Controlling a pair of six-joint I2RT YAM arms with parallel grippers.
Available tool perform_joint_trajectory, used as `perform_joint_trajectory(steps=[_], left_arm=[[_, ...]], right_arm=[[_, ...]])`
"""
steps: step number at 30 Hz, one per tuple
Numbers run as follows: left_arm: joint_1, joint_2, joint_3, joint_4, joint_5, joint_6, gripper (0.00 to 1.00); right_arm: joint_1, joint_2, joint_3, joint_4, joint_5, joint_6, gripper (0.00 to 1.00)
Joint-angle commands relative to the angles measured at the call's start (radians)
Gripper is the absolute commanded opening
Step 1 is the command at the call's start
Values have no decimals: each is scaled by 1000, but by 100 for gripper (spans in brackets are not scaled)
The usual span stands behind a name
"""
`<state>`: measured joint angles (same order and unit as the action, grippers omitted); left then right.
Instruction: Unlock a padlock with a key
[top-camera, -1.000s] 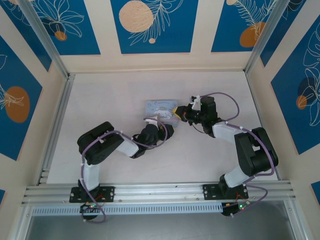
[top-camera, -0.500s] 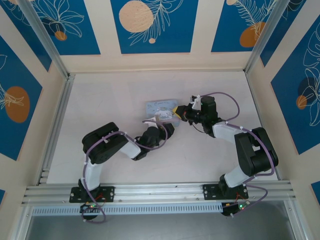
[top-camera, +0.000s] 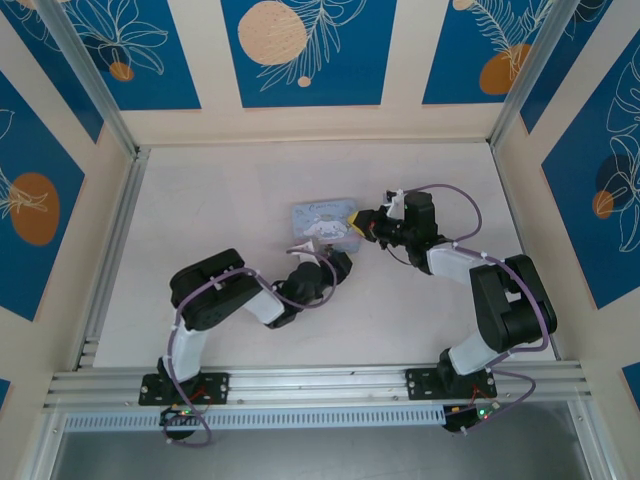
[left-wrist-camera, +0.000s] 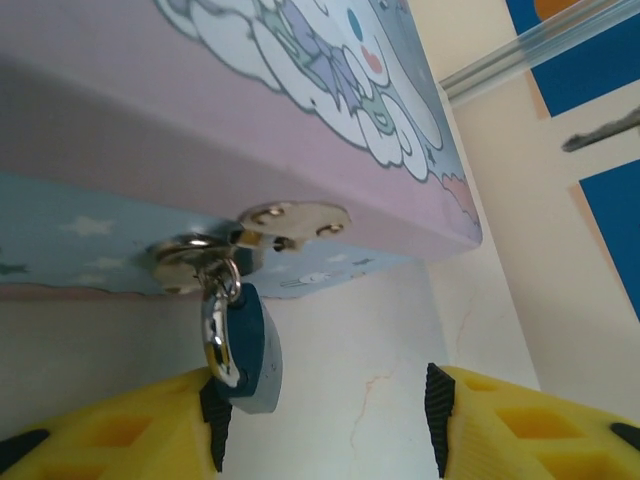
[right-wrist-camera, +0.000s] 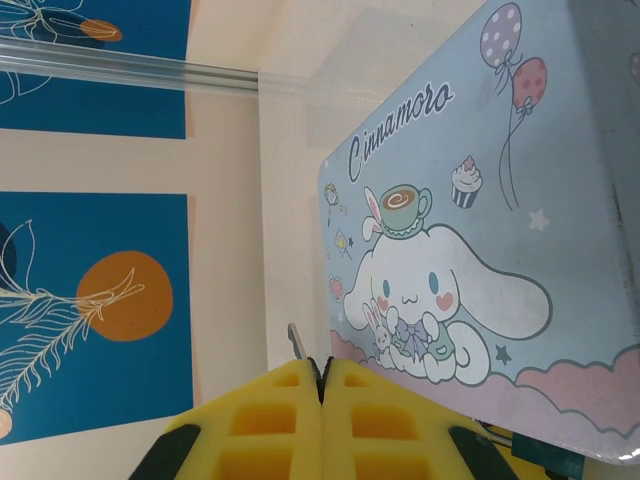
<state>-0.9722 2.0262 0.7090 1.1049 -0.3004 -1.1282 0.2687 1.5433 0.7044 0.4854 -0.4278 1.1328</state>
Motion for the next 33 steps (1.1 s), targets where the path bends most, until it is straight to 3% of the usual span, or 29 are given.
perform_joint_trajectory(steps=[1,11,33], left_arm=[[-12,44,26,12,-33,-36,55],[-11,63,26,-63,-135,-112,54],[-8,106,60,-128,-176,-154,27]], right_arm=[[-6,8,-13,4,-29,3,0],[-7,2,-11,6,-28,8,0],[-14,-17,-21,5,-26,12,0]])
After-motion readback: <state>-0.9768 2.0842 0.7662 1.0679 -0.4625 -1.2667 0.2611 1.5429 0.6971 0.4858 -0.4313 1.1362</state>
